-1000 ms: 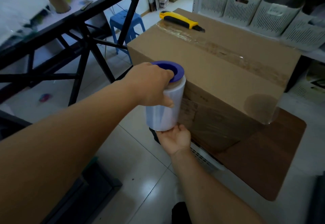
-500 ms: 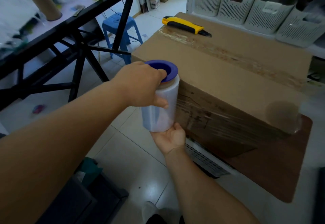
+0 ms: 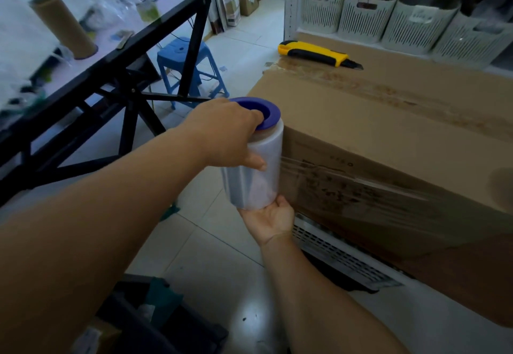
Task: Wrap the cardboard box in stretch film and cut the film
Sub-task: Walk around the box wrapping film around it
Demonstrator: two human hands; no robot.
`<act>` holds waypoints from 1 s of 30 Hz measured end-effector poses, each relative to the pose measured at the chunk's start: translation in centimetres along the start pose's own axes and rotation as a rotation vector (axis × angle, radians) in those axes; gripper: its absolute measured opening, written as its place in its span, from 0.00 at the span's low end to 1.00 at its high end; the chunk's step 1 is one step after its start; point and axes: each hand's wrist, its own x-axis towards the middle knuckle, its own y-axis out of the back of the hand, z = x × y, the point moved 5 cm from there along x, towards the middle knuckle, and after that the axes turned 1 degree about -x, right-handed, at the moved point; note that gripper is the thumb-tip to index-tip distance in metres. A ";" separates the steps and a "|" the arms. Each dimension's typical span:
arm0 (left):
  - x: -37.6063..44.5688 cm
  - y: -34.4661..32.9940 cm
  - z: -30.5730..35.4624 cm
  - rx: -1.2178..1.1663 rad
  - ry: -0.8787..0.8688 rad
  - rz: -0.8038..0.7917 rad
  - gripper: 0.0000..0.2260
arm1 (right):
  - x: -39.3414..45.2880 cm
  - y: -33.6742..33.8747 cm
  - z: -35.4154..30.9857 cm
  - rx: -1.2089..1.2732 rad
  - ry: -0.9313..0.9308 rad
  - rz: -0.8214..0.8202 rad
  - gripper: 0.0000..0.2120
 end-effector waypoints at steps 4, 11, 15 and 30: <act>0.6 -0.5 -1.9 0.012 0.005 -0.011 0.25 | 1.8 -0.6 0.6 0.002 -0.014 -0.005 0.21; 0.7 -1.3 -3.0 0.022 -0.021 -0.029 0.26 | 3.7 -0.8 1.2 0.027 -0.070 -0.004 0.22; 0.6 -1.2 -4.1 0.005 -0.012 -0.032 0.26 | 4.2 -1.5 1.7 -0.007 -0.095 -0.009 0.24; 1.1 -2.4 -8.8 0.019 -0.034 -0.094 0.27 | 6.4 -2.8 5.3 0.115 -0.103 -0.020 0.22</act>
